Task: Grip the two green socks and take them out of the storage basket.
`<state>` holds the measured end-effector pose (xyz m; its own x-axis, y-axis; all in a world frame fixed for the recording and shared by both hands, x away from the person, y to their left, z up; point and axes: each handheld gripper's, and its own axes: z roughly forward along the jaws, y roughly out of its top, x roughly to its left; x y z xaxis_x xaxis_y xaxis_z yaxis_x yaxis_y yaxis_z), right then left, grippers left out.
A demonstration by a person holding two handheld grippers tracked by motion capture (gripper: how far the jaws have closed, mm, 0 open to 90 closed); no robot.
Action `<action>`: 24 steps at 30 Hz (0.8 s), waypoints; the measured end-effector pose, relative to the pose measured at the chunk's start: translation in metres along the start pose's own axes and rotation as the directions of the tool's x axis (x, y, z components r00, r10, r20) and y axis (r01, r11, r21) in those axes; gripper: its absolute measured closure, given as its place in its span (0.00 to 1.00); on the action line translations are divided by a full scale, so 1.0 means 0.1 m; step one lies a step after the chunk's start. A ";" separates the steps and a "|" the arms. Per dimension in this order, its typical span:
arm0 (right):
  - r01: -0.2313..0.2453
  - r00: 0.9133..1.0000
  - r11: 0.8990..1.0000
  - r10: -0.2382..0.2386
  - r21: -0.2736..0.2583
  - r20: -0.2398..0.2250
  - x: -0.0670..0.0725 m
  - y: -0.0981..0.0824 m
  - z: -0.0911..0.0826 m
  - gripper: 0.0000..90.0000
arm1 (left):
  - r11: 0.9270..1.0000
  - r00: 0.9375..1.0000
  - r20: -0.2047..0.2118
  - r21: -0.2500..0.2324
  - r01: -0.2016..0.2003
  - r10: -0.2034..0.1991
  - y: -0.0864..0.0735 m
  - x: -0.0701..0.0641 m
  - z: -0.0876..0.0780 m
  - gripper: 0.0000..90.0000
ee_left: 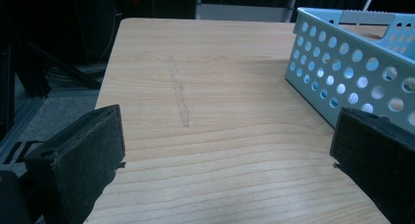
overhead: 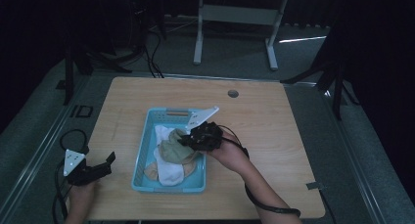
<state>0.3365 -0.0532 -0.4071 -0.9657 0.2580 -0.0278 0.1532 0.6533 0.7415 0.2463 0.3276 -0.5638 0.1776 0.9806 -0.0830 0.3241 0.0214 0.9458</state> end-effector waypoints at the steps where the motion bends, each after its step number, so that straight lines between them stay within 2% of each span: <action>1: -0.007 1.000 1.000 0.007 -0.022 0.017 -0.04 0.01 -0.11 0.95 | 1.000 1.000 0.000 0.000 0.000 0.000 0.00 0.00 0.00 0.00; 2: -0.007 1.000 1.000 0.007 -0.022 0.017 -0.04 0.01 -0.11 0.95 | 1.000 1.000 -0.001 0.000 0.000 0.000 0.00 0.00 0.00 0.00; 6: -0.022 0.998 0.998 0.025 -0.060 0.054 -0.12 -0.01 -0.31 0.95 | 1.000 1.000 -0.002 0.000 0.000 0.000 0.00 0.00 0.00 0.00; 12: -0.054 0.992 0.993 0.065 -0.105 0.107 -0.24 -0.09 -0.59 0.95 | 1.000 1.000 -0.003 0.001 0.000 0.000 0.00 0.00 0.00 0.00; 13: -0.065 0.989 0.990 0.080 -0.121 0.121 -0.28 -0.13 -0.68 0.95 | 1.000 1.000 -0.004 0.001 0.000 0.000 0.00 0.00 0.00 0.00; 14: -0.065 0.989 0.990 0.080 -0.121 0.121 -0.28 -0.13 -0.68 0.95 | 1.000 1.000 -0.004 0.001 0.000 0.000 0.00 0.00 0.00 0.00; 18: -0.082 0.982 0.987 0.104 -0.140 0.156 -0.35 -0.21 -0.83 0.95 | 1.000 1.000 -0.004 0.001 0.001 -0.001 0.00 0.00 0.00 0.00; 19: -0.102 0.977 0.983 0.127 -0.150 0.171 -0.39 -0.26 -0.89 0.95 | 1.000 1.000 -0.004 0.001 0.001 -0.001 0.00 0.00 0.00 0.00; 20: -0.102 0.977 0.983 0.127 -0.150 0.171 -0.39 -0.26 -0.89 0.95 | 1.000 1.000 -0.005 0.002 0.001 -0.001 0.00 0.00 0.00 0.00; 24: -0.125 0.967 0.980 0.156 -0.158 0.203 -0.46 -0.38 -1.00 0.95 | 1.000 1.000 -0.004 0.001 0.000 0.000 0.00 0.00 0.00 0.00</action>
<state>0.3544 -0.1617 -0.3670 -0.8674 0.4954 -0.0475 0.2373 0.4955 0.8356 0.2464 0.3274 -0.5638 0.1733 0.9815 -0.0820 0.3250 0.0216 0.9455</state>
